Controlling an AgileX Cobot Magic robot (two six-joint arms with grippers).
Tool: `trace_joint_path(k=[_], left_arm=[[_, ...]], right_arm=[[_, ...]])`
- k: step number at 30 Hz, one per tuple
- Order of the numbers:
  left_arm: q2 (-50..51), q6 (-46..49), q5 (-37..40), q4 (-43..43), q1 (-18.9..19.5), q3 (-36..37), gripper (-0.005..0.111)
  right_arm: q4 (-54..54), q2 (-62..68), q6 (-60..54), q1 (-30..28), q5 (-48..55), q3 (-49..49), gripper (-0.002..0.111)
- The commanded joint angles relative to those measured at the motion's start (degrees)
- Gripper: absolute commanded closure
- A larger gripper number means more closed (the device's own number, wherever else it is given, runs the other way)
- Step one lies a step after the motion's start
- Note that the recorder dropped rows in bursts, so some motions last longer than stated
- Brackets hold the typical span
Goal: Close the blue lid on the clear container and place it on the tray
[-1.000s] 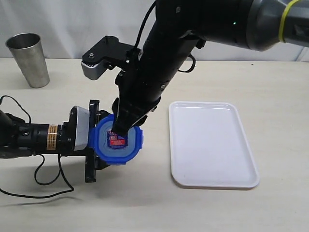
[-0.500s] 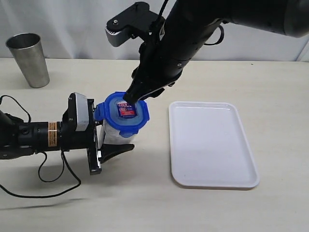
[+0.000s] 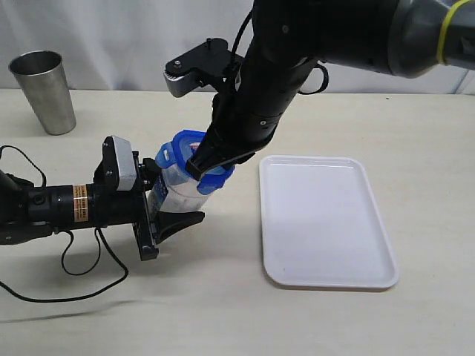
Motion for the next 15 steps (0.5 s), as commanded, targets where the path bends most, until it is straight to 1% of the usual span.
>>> trace_joint_path(k=[1,6,7,9,13,15], left_arm=[[-0.4,-0.4,-1.7,0.1,-0.1,0.2,0.107],[-0.4,-0.4,-1.7,0.1,-0.1,0.2,0.107],[-0.4,-0.4,-1.7,0.0,-0.1,0.2,0.107],[-0.4,-0.4,-1.7,-0.3,-0.1,0.2,0.107],[-0.4,-0.4,-1.7,-0.5,-0.1,0.2,0.107],[-0.4,-0.4,-1.7,-0.5,-0.1,0.2,0.107]], right_arm=[[-2.0,0.8,1.8,-0.1,0.7,0.4,0.103],[-1.8,0.4,2.7,-0.1,0.6,-0.1,0.103],[-1.5,-0.1,2.9,-0.1,0.5,-0.6,0.101],[0.4,-0.9,2.9,-0.1,0.5,-1.5,0.093],[5.2,-3.6,2.5,0.0,0.5,-3.9,0.069],[8.1,-4.5,2.2,0.0,0.3,-4.7,0.063]])
